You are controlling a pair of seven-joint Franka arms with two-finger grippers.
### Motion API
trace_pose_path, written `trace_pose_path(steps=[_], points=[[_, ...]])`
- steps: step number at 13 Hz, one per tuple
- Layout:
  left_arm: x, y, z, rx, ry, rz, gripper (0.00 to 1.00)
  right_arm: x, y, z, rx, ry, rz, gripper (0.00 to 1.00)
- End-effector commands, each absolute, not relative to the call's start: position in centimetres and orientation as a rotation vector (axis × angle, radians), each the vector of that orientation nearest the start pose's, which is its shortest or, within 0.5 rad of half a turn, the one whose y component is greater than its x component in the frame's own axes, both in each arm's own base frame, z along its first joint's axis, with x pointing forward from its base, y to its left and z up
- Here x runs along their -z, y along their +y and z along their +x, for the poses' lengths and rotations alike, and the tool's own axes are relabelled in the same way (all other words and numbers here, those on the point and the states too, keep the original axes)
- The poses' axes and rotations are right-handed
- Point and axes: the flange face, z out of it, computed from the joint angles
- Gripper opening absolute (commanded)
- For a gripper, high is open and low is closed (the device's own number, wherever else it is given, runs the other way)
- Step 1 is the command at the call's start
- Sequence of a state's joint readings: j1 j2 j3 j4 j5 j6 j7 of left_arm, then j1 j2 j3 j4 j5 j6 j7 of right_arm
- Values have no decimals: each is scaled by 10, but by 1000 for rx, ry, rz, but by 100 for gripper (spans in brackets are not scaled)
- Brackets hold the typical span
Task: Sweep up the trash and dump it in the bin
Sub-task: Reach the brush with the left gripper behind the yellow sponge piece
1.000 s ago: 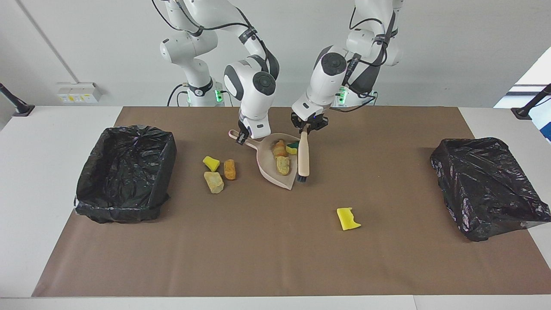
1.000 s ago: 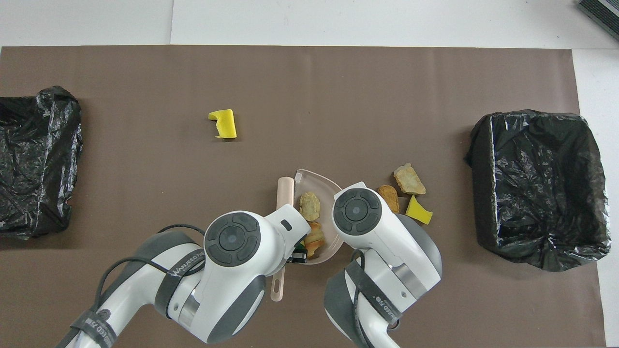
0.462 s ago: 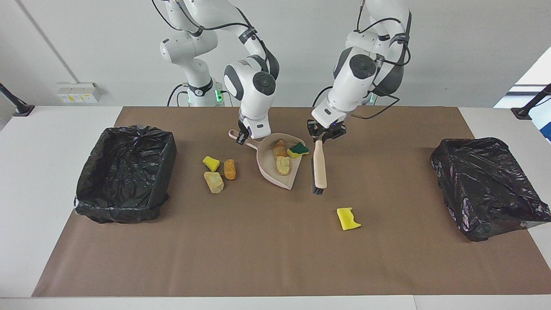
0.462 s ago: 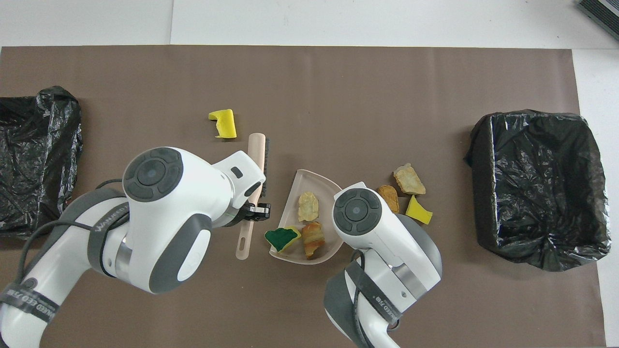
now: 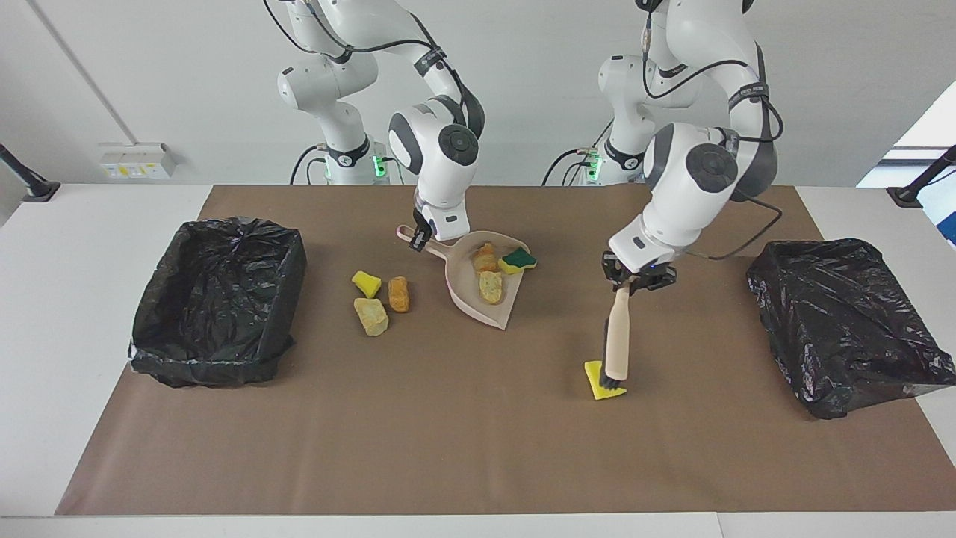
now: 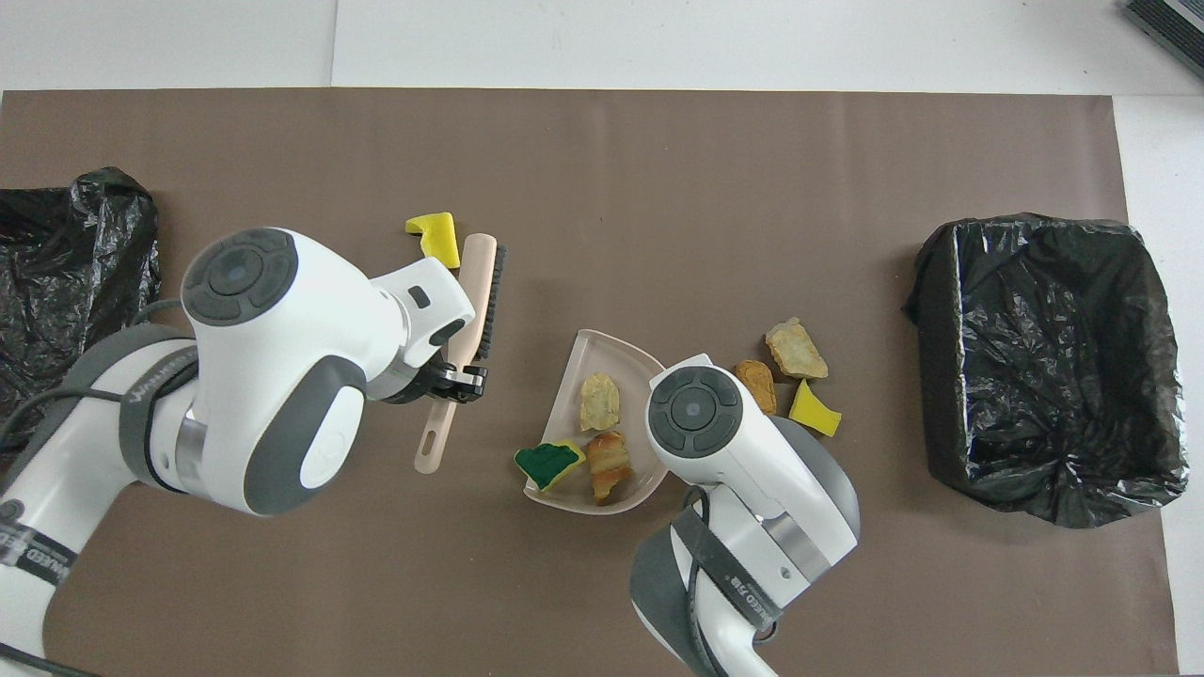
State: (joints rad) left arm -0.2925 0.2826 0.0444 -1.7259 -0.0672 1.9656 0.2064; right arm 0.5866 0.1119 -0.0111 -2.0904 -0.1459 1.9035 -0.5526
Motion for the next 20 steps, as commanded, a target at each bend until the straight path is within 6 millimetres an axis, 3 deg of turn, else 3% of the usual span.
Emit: trace_pose_path(steps=[1, 4, 5, 7, 10, 14, 17, 20], points=[[-396, -137, 655, 12, 930, -2964, 0, -354, 273, 446, -453, -1794, -2734, 0], [-374, -115, 683, 7, 918, -2934, 0, -354, 273, 446, -453, -1788, -2737, 0], [-372, -119, 689, 14, 928, -2930, 0, -354, 273, 446, -453, -1788, -2737, 0], [-350, -135, 683, -21, 964, -2931, 0, -354, 273, 446, -452, -1780, -2743, 0], [-339, -153, 662, -104, 1038, -2921, 0, -354, 273, 446, -452, -1778, -2744, 0], [-332, -195, 588, -224, 1154, -2876, 0, -353, 273, 446, -455, -1780, -2743, 0], [-342, -217, 528, -296, 1191, -2850, 0, -353, 273, 446, -455, -1780, -2743, 0], [-345, -277, 468, -350, 1106, -2860, 0, -353, 273, 446, -455, -1780, -2743, 0]])
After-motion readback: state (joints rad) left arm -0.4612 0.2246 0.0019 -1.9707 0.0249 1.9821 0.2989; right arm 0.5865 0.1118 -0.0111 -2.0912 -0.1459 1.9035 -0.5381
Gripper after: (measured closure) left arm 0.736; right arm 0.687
